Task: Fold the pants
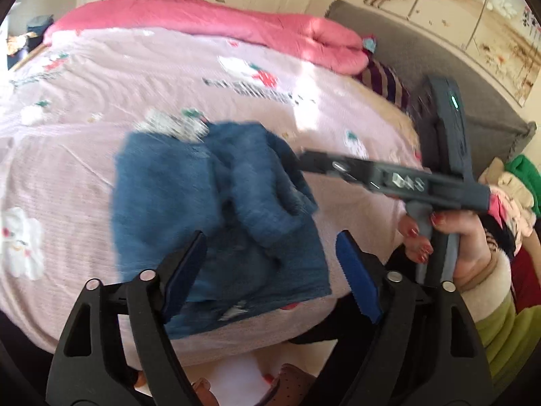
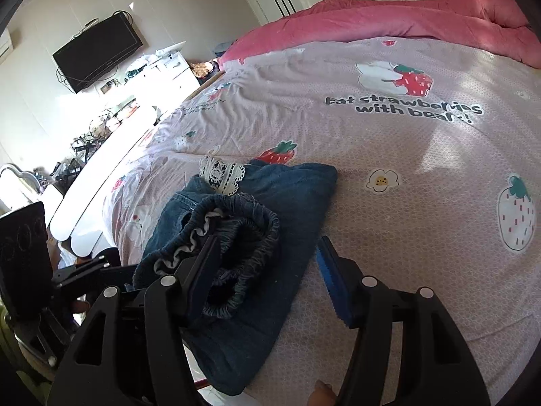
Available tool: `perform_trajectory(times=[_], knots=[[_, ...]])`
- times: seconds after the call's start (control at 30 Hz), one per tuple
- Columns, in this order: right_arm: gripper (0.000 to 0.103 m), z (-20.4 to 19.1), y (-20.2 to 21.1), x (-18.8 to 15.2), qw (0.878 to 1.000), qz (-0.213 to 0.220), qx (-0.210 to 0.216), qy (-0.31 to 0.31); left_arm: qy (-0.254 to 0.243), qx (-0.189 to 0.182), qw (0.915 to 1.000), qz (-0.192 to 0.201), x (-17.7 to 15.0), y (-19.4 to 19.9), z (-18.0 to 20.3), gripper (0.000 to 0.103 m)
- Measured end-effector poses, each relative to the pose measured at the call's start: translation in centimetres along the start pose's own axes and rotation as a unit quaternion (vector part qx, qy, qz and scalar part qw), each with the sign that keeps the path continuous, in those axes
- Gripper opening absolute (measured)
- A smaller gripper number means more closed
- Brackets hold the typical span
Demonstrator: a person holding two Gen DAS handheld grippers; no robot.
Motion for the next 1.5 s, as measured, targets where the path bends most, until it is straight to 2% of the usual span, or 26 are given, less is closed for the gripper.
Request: perform_trajectory(times=[0.2, 0.33, 0.47, 0.67, 0.83, 0.93, 0.97, 1.03, 1.17, 1.27, 1.33, 1.4, 1.5], knots=[[0.068, -1.1, 2.1, 0.5, 1.0, 0.027, -0.003, 0.007, 0.017, 0.06, 0.9977, 0.027, 2.4, 2.6, -4.1, 0.085], [0.074, -3.3, 3.3, 0.5, 0.999, 0.037, 0.008, 0.027, 0.017, 0.077, 0.996, 0.042, 3.5, 3.5, -5.0, 0.093], [0.09, -6.0, 4.5, -0.2, 0.997, 0.039, 0.021, 0.071, 0.01, 0.094, 0.9941, 0.052, 4.5, 4.3, -5.7, 0.093], [0.091, -10.7, 5.6, -2.9, 0.985, 0.029, 0.044, 0.166, -0.001, 0.107, 0.9931, 0.048, 5.4, 3.5, -6.4, 0.093], [0.09, -14.9, 4.1, -5.9, 0.965, 0.014, 0.074, 0.251, -0.011, 0.108, 0.9933, 0.04, 5.5, 2.0, -6.7, 0.093], [0.083, -16.3, 2.1, -7.1, 0.955, 0.0, 0.087, 0.284, -0.018, 0.109, 0.9934, 0.031, 5.3, 0.9, -7.0, 0.093], [0.078, -16.6, 1.4, -7.4, 0.953, -0.008, 0.085, 0.291, -0.019, 0.11, 0.9934, 0.026, 5.2, 0.5, -7.2, 0.093], [0.074, -17.0, -0.1, -7.9, 0.945, -0.019, 0.082, 0.315, -0.019, 0.109, 0.9937, 0.02, 5.1, -0.1, -7.5, 0.093], [0.067, -16.7, -2.6, -8.6, 0.932, -0.032, 0.063, 0.356, -0.021, 0.111, 0.9936, 0.009, 4.7, -1.2, -8.2, 0.093], [0.056, -16.3, -4.1, -9.5, 0.921, -0.047, 0.05, 0.385, -0.021, 0.11, 0.9937, 0.004, 4.5, -1.8, -8.6, 0.093], [0.047, -16.1, -4.8, -9.9, 0.922, -0.059, 0.058, 0.379, -0.019, 0.109, 0.9938, 0.002, 4.4, -2.1, -8.8, 0.093], [0.033, -15.9, -5.0, -10.1, 0.926, -0.069, 0.068, 0.366, -0.017, 0.109, 0.9939, 0.0, 4.3, -2.4, -9.0, 0.093], [0.021, -15.5, -4.6, -9.9, 0.933, -0.077, 0.084, 0.34, -0.016, 0.104, 0.9944, -0.001, 4.1, -2.8, -9.0, 0.093]])
Point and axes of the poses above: each gripper's, at about its wrist camera, not at the fingertips, and y roughly against the way its jaws point, z to its right, x to its top, the point moved 5 cm from there along -y, roughly the way its jaws point, and after that the axes turned 15 degrees about z, right-handed, at the moved point
